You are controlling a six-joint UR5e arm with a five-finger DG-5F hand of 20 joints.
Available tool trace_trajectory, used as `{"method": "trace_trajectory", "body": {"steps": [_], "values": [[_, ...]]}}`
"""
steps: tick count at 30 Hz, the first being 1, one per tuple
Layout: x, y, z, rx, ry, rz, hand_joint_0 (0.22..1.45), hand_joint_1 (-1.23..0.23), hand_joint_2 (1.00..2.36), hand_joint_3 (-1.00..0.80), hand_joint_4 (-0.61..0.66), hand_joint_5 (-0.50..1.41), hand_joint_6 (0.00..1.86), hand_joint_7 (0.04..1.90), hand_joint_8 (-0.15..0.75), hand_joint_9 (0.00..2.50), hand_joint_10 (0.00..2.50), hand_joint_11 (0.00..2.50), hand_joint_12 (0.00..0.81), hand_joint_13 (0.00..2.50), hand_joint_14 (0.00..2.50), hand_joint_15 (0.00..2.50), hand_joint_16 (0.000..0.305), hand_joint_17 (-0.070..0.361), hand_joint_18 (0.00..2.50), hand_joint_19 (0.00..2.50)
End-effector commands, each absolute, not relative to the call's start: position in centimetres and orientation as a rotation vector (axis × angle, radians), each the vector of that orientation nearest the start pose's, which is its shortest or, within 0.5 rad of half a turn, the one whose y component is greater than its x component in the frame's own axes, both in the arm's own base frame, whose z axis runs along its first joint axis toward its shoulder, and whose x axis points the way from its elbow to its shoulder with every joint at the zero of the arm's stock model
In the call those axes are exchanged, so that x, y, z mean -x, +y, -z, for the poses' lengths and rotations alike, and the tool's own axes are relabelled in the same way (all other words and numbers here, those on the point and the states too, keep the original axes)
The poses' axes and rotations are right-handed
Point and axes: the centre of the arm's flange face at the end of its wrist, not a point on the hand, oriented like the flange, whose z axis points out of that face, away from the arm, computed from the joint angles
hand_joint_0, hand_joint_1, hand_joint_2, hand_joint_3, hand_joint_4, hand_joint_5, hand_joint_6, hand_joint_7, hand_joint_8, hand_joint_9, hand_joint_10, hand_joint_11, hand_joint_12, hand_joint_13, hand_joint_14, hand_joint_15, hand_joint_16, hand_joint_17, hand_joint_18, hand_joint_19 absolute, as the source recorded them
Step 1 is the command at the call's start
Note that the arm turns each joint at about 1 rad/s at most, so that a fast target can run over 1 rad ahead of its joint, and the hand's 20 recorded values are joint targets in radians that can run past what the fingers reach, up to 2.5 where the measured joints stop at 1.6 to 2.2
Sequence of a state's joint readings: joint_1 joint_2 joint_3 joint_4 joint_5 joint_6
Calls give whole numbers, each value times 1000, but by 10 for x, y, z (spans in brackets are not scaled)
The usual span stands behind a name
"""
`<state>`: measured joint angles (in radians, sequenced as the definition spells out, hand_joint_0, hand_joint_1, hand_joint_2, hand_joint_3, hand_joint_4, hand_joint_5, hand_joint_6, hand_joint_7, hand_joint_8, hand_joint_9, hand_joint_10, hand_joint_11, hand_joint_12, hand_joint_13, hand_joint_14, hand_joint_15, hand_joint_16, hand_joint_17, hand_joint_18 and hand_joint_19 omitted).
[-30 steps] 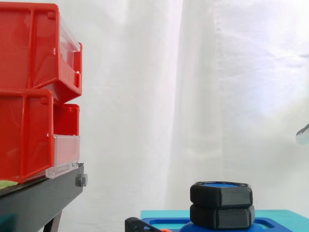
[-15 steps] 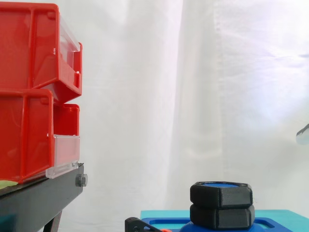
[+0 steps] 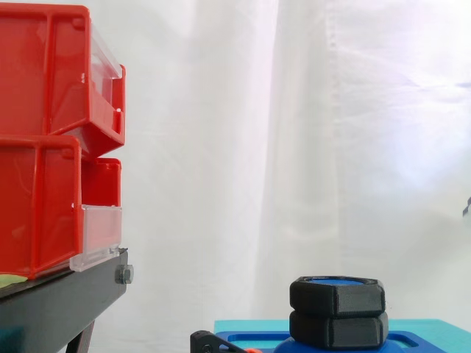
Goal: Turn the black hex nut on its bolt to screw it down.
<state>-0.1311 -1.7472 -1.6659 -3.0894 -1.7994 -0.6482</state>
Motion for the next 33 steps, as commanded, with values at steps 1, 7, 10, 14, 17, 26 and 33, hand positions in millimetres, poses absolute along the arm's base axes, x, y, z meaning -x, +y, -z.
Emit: {"method": "trace_trajectory", "body": {"steps": [1, 7, 10, 14, 17, 26, 33], "values": [[-506, -179, -357, -780, 1678, -764, 492, -171, 1000, -500, 165, -231, 501, 640, 265, 264, 0, 9, 329, 209, 4, 113, 56, 127, 114, 475], [-506, -179, -357, -780, 1678, -764, 497, -197, 1000, -500, 164, -226, 501, 647, 268, 306, 0, 43, 326, 276, 6, 159, 56, 126, 138, 504], [-506, -179, -357, -780, 1678, -764, 498, -204, 1000, -500, 165, -221, 501, 650, 269, 340, 0, 64, 326, 316, 7, 187, 56, 126, 164, 528], [-507, -178, -357, -779, 1679, -765, 500, -215, 1000, -500, 168, -216, 501, 650, 268, 372, 0, 79, 328, 356, 8, 209, 55, 124, 188, 554], [-507, -178, -357, -780, 1679, -766, 497, -241, 1000, -500, 171, -212, 501, 656, 271, 384, 2, 85, 330, 384, 9, 237, 55, 123, 188, 580], [-507, -178, -357, -779, 1679, -765, 492, -258, 1000, -500, 176, -207, 501, 663, 277, 447, 3, 134, 333, 440, 10, 270, 54, 122, 218, 615], [-506, -179, -357, -782, 1678, -765, 495, -258, 1000, -500, 172, -204, 501, 661, 276, 463, 3, 133, 328, 453, 12, 286, 52, 116, 218, 616]]}}
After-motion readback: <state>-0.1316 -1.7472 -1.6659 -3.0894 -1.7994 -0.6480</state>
